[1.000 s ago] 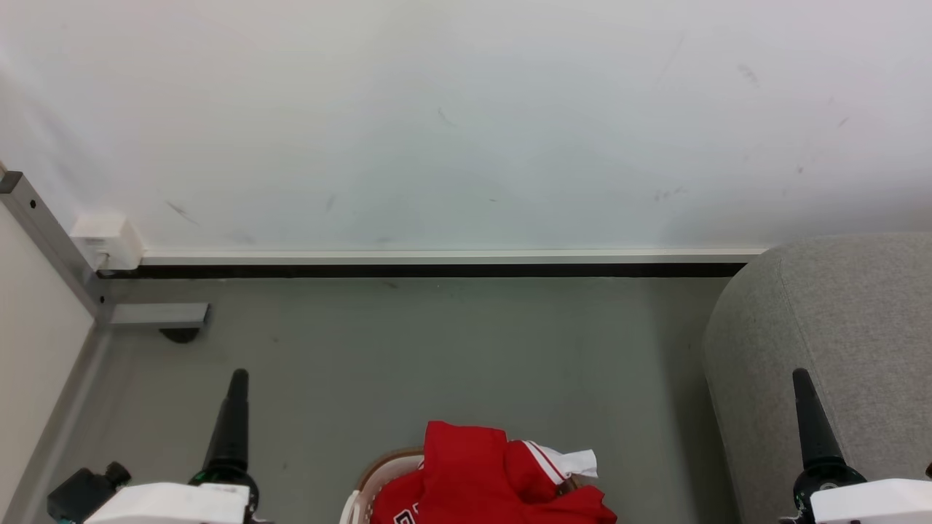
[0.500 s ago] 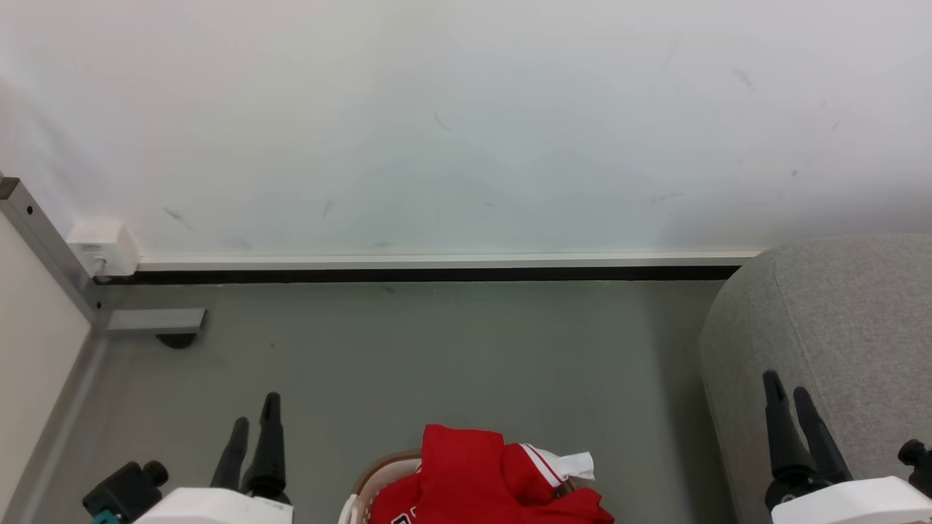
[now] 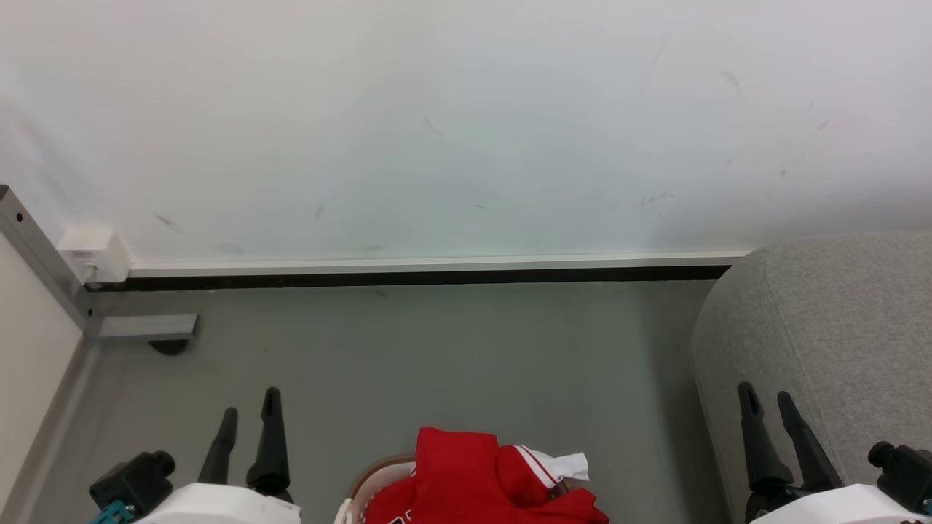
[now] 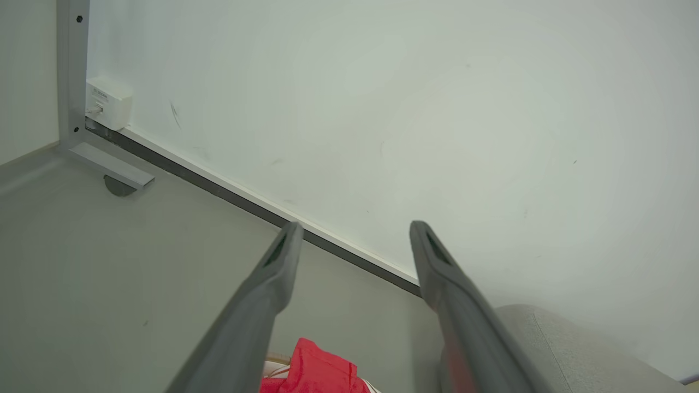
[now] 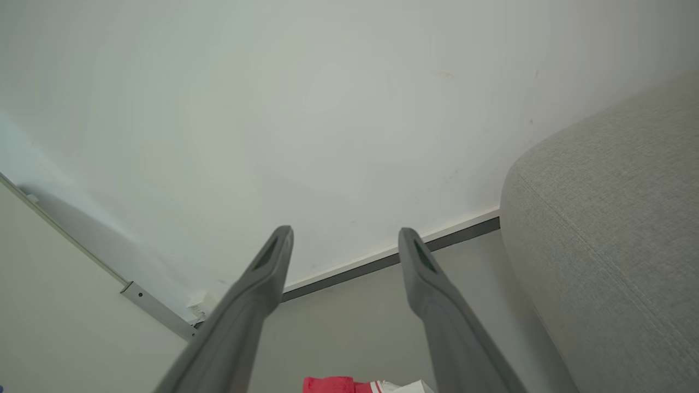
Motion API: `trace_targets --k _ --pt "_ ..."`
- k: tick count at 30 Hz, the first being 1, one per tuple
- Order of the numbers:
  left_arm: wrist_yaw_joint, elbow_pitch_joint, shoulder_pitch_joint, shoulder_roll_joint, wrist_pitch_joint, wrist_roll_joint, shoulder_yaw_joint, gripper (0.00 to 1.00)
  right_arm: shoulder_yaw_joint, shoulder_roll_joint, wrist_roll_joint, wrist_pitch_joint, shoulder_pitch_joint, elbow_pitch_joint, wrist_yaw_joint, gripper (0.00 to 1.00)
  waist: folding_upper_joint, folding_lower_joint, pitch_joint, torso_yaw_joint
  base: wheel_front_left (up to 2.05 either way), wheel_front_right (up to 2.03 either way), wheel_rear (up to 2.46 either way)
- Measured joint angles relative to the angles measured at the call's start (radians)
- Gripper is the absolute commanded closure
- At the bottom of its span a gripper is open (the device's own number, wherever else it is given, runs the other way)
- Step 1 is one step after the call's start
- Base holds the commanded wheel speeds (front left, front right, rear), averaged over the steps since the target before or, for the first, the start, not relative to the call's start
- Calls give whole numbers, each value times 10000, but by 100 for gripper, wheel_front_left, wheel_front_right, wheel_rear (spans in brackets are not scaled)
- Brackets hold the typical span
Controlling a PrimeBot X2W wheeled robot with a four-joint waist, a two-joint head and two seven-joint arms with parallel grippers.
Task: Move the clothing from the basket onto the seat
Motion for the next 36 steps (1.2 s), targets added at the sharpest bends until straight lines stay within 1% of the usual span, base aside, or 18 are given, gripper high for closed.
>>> trace_targets --k 5,15,27,36 --pt "176 -23 6 23 -182 552 -79 0 255 -6 -290 -119 -7 31 0 0 0 0 -53 -44 0 0 0" --pt "380 -59 58 54 -426 1628 -272 0 566 -100 -1099 -384 -18 12 0 0 0 0 -149 -108 0 0 0" --pt "491 -255 204 58 -708 2692 -353 0 679 -104 -2077 -688 -21 182 0 0 0 0 -237 -124 0 0 0" --pt "570 -318 243 61 -926 3593 -403 0 832 -35 -2543 -892 -25 113 2 0 -1 0 -263 -212 0 0 0"
